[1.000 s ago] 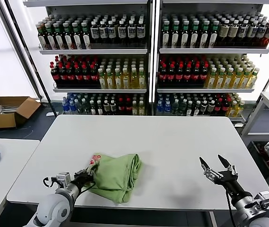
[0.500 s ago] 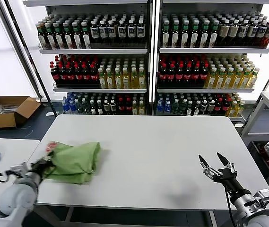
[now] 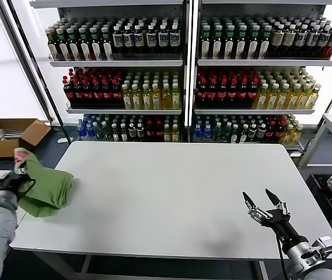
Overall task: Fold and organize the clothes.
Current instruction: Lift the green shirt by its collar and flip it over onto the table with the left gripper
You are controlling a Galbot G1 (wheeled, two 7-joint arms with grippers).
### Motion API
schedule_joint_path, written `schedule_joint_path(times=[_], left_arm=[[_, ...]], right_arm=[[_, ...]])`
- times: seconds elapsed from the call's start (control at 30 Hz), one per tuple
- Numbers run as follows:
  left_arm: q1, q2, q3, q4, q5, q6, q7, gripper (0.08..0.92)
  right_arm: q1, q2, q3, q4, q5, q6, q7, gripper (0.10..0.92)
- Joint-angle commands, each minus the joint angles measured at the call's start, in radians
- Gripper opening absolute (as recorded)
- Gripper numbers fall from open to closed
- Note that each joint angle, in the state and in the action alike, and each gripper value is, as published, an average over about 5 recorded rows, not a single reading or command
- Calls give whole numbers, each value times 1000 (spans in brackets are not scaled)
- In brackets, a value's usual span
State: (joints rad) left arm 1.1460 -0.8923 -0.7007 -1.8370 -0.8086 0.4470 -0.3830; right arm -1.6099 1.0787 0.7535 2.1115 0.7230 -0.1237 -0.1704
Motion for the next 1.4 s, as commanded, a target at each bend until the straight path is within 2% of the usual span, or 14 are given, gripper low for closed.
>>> schedule_joint_path(times=[0.03,0.2,0.4,0.57,0.73,0.9,1.0,1.17,1.27,1.4], left_arm=[[-89,-167,439,-181,83,18,-191,138],[-135,-274,614,-124,140,32,-197,138],[-150,-370,723,-31,159,41,-192,138],[-178,-433,762,13,89,-2,-196,138],[-187,-470,787,3,9,-11,-206,138],[-189,-509,769,16,-61,-57,-157,141],[-182,-523,740,7,-70,-87,-121,184],[-175,-527,647,-21,-129,-171,-67,325],[-172,-498,583,-48,-141,-213,-41,411],[-155,-424,498,-78,-82,-226,-7,524]], right_arm=[[-27,28,1,16,-20,1,0,823],[-32,44,-9,33,-40,-4,7,823],[-31,44,-17,47,-58,-17,26,823],[-17,17,-58,50,-84,-47,54,823],[48,-47,-113,35,-58,-90,110,823],[99,-92,-165,23,-27,-115,136,823],[146,-99,-216,12,11,-139,169,823],[258,-77,-335,-11,107,-198,234,823],[341,-58,-434,-46,113,-223,268,823],[436,-22,-561,-123,100,-268,304,823]])
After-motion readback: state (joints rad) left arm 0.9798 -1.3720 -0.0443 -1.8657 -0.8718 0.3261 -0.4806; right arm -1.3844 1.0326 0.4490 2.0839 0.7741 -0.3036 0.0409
